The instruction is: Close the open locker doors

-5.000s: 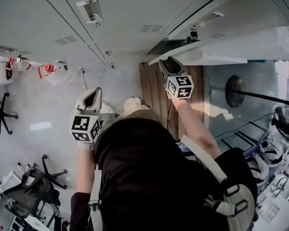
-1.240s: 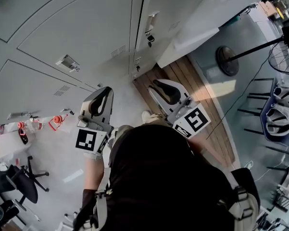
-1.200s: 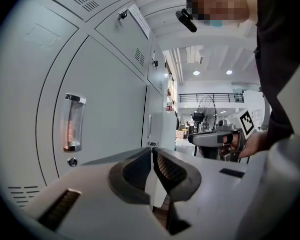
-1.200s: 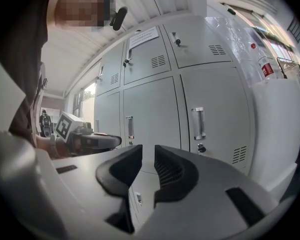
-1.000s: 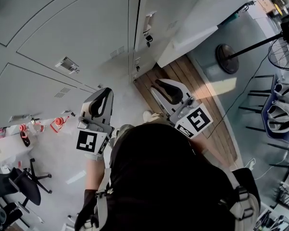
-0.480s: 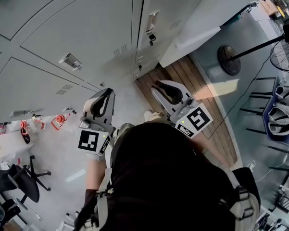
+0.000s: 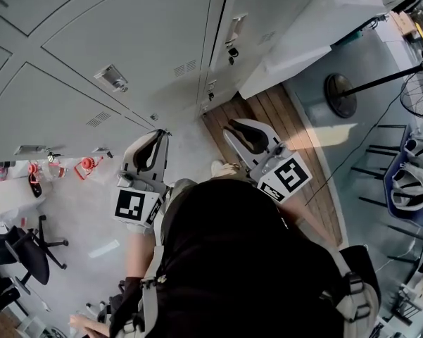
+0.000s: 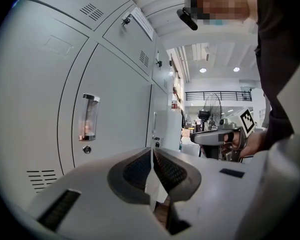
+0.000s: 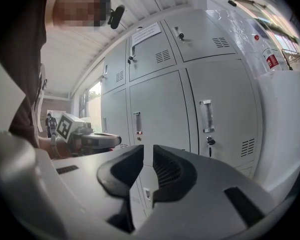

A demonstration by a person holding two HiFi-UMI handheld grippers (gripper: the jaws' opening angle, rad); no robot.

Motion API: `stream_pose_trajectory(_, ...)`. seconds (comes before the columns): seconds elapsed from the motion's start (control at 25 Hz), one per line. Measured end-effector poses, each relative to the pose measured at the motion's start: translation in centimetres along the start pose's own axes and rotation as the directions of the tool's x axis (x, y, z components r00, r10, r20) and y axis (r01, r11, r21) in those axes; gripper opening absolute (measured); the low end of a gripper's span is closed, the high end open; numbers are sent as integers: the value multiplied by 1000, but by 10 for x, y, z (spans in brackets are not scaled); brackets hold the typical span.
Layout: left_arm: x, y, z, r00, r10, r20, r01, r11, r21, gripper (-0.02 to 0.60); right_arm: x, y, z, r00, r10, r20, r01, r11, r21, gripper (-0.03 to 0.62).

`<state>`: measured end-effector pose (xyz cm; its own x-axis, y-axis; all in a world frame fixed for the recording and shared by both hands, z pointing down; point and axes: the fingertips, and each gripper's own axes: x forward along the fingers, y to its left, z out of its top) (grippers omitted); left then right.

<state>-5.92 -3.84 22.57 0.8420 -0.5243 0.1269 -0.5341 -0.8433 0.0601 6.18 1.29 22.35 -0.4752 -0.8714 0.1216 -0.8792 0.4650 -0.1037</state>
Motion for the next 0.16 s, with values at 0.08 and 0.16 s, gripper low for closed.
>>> stream_pose_trajectory(0.08,-2,0,-1,1000,5,2,-5,1000,-1,9,0,2,-1,1000,8,-1,-8,1000,-1,71)
stream_pose_trajectory(0.16,-4,-1,-3,1000,5,9,-5,1000,-1,9,1,4,-3,1000,15,-3,-15,1000,-1,71)
